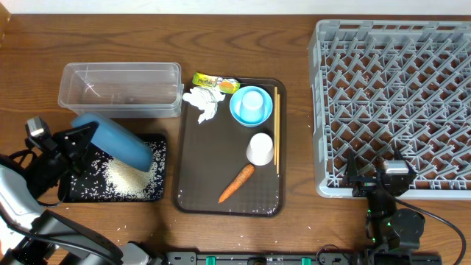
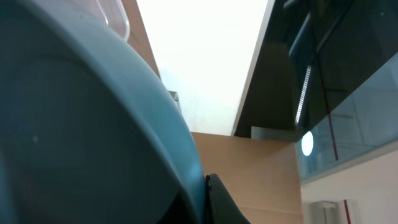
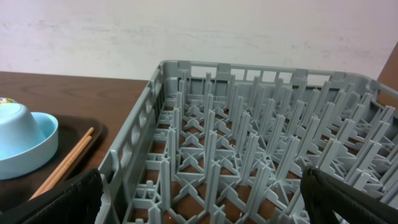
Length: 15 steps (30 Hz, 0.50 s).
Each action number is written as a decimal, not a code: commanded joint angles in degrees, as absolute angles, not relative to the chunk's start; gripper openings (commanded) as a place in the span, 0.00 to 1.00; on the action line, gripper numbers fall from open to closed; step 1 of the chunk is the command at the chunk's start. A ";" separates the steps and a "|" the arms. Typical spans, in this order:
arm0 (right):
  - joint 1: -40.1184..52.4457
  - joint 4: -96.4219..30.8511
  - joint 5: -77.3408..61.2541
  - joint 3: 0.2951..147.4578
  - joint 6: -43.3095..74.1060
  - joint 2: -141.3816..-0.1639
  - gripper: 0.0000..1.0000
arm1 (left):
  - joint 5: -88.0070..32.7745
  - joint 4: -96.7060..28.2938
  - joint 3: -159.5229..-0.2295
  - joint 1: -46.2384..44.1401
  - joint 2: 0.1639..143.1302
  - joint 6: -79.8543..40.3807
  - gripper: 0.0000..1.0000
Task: Sort waste into correct bins and load items into the dishwasher rack
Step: 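Tilt the teal plate to pour rice onto the black tray, then carry the teal plate back and set it on the middle tray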
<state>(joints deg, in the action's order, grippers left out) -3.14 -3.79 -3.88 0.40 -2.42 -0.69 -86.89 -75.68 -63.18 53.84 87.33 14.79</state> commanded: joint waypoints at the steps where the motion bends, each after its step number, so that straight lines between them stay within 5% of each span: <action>1: -2.28 -4.01 -3.90 0.32 -3.29 -0.49 0.99 | -89.56 -76.58 -63.22 54.04 87.46 16.64 0.06; 15: -2.28 -4.01 -3.90 0.32 -3.27 -0.49 0.99 | -79.53 -83.72 -63.22 50.54 80.99 25.32 0.06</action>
<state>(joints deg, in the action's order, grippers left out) -3.14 -3.79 -3.88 0.40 -2.42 -0.69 -83.29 -83.15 -63.18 52.47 85.12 21.45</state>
